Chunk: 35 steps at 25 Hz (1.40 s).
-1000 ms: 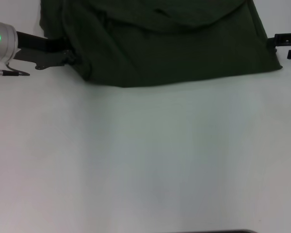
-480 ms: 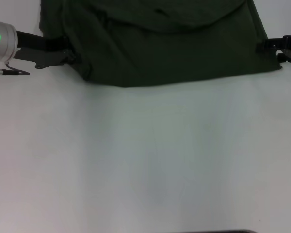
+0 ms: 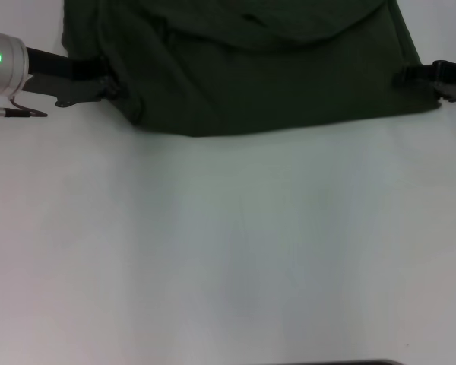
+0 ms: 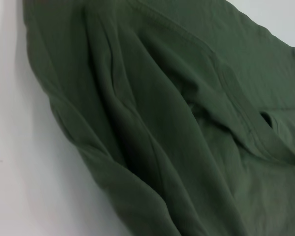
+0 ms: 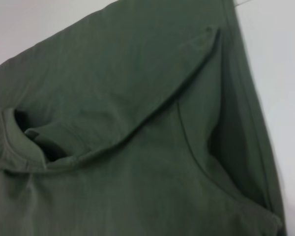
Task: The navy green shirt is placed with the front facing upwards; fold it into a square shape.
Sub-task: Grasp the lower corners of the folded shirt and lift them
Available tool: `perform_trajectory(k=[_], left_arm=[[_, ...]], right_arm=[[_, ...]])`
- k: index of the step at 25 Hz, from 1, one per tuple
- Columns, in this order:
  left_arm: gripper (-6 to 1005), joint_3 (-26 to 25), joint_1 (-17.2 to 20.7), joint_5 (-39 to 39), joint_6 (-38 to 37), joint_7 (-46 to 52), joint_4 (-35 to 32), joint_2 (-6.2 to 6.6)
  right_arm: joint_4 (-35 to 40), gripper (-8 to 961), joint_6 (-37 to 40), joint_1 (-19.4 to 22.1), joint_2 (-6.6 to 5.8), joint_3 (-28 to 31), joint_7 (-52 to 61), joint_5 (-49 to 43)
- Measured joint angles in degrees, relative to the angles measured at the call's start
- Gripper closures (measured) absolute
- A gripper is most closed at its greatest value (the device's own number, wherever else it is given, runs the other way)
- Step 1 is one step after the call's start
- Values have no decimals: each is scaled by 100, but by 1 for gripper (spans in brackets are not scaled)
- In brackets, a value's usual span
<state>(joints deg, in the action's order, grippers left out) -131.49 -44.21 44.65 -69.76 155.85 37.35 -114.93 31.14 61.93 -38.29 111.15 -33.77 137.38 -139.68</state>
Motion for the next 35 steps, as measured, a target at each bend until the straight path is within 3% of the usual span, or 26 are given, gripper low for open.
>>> perform_trajectory(k=[10,15,20,23,35], left_arm=[[992,0,0,0,17,-3,0,-3],[992,0,-9,0,14,-3,1,-10],[991,0,-10,0,2,-1,68,-18],[991,0,-17,0,6,0,69,-21],[992,6,-62,-21,-95,4,69,29]], right_arm=[[-8,33,138,-22,14,-28,-2,101],[11,34,206,-4,-39,-80,8,45],[53,234,233,32,-64,-141,55,33],[62,446,234,34,-76,-157,71,7],[68,742,588,14,-272,-152,89,-11]])
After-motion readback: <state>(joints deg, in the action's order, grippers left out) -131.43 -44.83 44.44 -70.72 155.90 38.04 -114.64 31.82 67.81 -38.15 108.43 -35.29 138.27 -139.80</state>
